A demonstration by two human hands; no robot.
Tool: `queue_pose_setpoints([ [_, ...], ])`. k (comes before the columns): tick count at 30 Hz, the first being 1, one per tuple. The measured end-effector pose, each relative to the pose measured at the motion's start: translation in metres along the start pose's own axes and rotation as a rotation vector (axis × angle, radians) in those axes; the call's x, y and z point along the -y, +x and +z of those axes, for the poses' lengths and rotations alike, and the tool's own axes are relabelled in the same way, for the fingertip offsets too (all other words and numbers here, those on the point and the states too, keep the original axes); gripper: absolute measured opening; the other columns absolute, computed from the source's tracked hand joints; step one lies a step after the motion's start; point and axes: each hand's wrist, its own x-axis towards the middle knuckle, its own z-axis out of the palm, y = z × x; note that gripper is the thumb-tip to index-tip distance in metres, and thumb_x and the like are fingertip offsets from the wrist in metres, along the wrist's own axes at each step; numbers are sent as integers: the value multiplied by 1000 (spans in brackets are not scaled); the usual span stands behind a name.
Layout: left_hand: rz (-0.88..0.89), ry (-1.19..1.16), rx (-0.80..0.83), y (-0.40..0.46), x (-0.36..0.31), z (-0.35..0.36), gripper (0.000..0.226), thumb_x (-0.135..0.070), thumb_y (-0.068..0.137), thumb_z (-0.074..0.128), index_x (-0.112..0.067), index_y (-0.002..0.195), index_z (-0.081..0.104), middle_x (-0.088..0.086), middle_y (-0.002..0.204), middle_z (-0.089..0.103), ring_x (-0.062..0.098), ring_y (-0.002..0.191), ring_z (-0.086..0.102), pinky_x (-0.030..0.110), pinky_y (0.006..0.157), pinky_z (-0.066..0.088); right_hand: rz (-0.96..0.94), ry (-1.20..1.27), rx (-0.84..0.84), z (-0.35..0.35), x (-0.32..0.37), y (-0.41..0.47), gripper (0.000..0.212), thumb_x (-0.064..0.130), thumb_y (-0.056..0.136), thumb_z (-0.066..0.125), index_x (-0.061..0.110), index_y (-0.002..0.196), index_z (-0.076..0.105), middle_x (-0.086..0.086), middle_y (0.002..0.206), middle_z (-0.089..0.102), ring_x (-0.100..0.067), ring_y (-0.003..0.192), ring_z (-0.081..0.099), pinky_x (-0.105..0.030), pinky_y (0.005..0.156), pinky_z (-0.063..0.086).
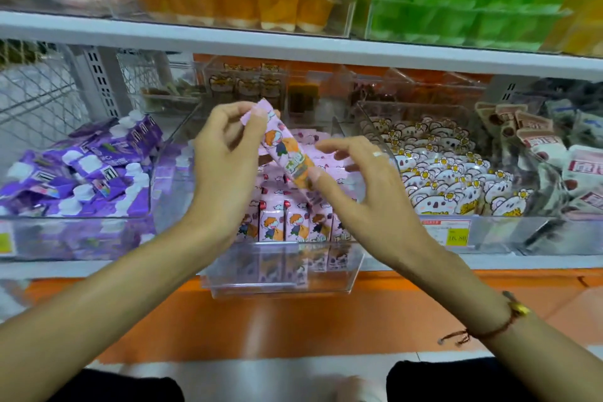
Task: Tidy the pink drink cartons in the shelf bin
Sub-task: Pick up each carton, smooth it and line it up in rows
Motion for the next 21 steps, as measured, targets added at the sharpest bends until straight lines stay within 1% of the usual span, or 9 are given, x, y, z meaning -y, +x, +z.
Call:
queue_pose_setpoints([
  [2, -84, -58, 78, -6, -3, -3, 13, -26, 95, 57, -16, 102, 62, -14, 81, 72, -5, 75, 66, 13, 65, 51, 89, 196, 93, 4, 8, 0, 34, 40, 95, 52, 26, 125, 54, 15, 115, 55, -2, 109, 51, -15, 92, 39],
  [4, -147, -73, 144, -8, -3, -4, 16, -26, 95, 56, -17, 106, 64, -9, 91, 74, -1, 82, 69, 17, 71, 55, 135, 315, 148, 6, 13, 1, 30, 31, 96, 53, 24, 125, 55, 10, 112, 61, -5, 102, 57, -18, 84, 47],
  [6, -163, -89, 167, -9, 0, -5, 17, -25, 95, 56, -19, 109, 64, -8, 98, 73, 2, 92, 68, 20, 77, 57, 215, 418, 128, 6, 13, 5, 27, 23, 95, 56, 20, 122, 57, 5, 105, 65, -7, 90, 62, -16, 73, 49],
  [9, -141, -25, 208, -10, 9, -7, 18, -18, 94, 58, -27, 109, 61, -11, 112, 65, 4, 106, 62, 22, 83, 53, 448, 718, 85, 6, 9, 10, 24, 21, 93, 59, 14, 115, 59, 8, 83, 68, -3, 76, 65, -10, 65, 47],
  [12, -72, 193, 345, -15, 18, -6, 34, -12, 81, 70, -34, 104, 58, -14, 112, 60, 1, 101, 58, 13, 73, 49, 536, 891, 47, 8, 6, 12, 18, 19, 88, 64, 10, 103, 62, 2, 80, 72, -12, 78, 69, -17, 66, 52],
  [15, -2, 247, 393, -19, 22, -4, 44, -18, 70, 81, -33, 102, 55, -15, 102, 60, -5, 85, 59, 9, 56, 47, 519, 879, -25, 13, 8, 10, 24, 23, 77, 74, 13, 94, 60, 2, 75, 70, -11, 71, 68, -19, 63, 54],
  [16, 27, 249, 373, -19, 23, -4, 43, -21, 70, 82, -35, 99, 54, -17, 99, 61, -6, 82, 59, 9, 55, 46, 502, 856, -40, 14, 8, 9, 27, 26, 73, 76, 14, 91, 59, 4, 72, 69, -10, 71, 68, -20, 65, 54],
  [18, 85, 283, 339, -16, 24, -5, 38, -25, 73, 80, -38, 98, 54, -21, 100, 63, -6, 88, 59, 10, 66, 47, 463, 849, -36, 13, 8, 9, 33, 34, 72, 74, 14, 94, 59, 6, 77, 70, -9, 79, 68, -22, 75, 55],
  [21, 80, 269, 369, -14, 25, -6, 35, -29, 81, 73, -39, 106, 50, -21, 104, 67, -5, 99, 60, 14, 82, 46, 402, 842, 62, 6, 7, 11, 29, 32, 91, 56, 15, 115, 61, 3, 112, 70, -12, 109, 62, -28, 95, 47],
])
